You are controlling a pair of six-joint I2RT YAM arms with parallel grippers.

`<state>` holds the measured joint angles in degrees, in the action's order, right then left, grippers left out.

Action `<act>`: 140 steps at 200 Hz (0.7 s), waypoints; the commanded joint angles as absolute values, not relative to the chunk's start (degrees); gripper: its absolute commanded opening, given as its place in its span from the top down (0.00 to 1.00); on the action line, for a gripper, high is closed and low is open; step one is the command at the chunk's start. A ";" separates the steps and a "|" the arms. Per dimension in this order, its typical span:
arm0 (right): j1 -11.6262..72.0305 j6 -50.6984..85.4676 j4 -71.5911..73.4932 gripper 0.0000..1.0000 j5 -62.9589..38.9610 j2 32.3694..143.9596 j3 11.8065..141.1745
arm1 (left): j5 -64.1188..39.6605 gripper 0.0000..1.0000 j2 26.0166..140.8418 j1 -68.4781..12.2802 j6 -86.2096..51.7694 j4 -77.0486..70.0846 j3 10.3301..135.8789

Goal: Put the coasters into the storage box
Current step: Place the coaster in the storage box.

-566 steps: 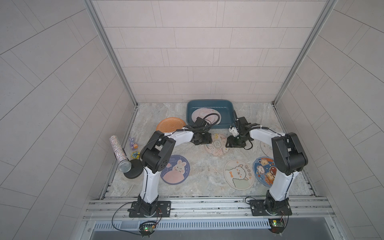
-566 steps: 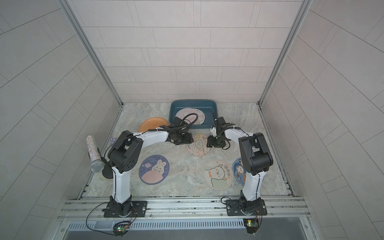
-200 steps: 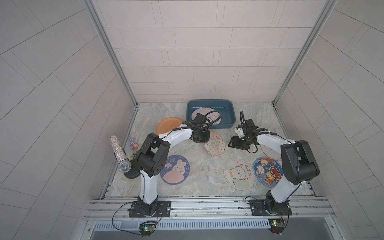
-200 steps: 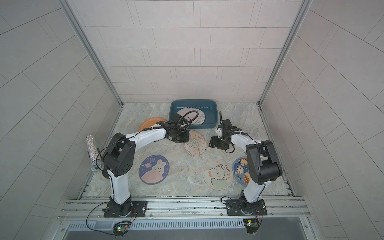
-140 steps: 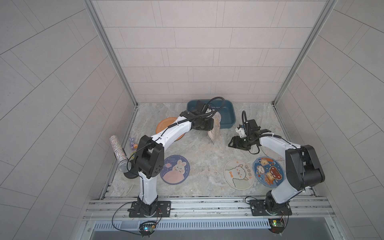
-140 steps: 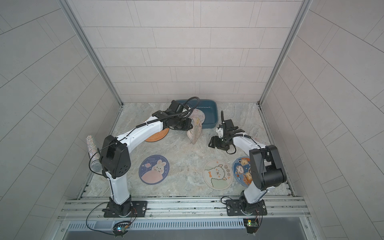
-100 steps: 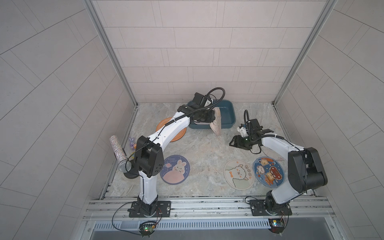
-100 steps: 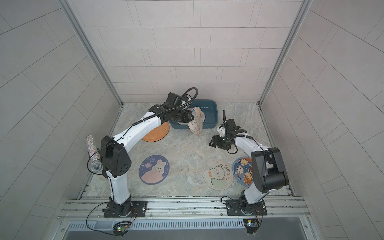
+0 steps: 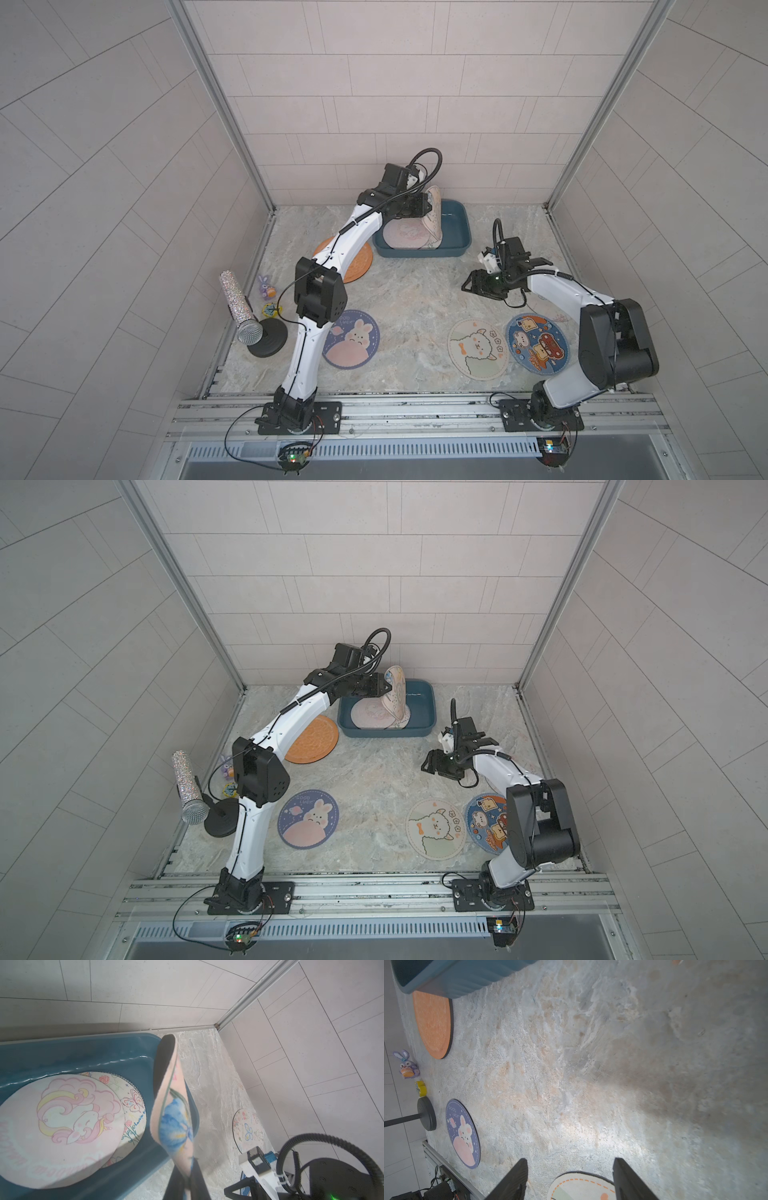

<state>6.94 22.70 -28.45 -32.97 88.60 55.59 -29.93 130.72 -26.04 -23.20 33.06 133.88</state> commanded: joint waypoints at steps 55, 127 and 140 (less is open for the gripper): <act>6.62 22.59 -30.48 0.32 -32.53 87.62 57.03 | -30.49 1.00 143.09 -19.86 -26.57 31.28 140.65; 6.68 22.76 -31.41 0.31 -31.39 86.34 56.95 | -22.25 0.40 142.84 -18.08 -23.07 36.72 138.63; 6.67 22.76 -31.96 0.30 -30.93 85.58 56.75 | -21.21 0.31 141.89 -18.06 -22.80 36.73 137.62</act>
<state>6.94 22.74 -30.06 -32.51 88.27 55.92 -24.43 145.18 -17.34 -24.40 35.14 139.33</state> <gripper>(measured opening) 0.694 0.618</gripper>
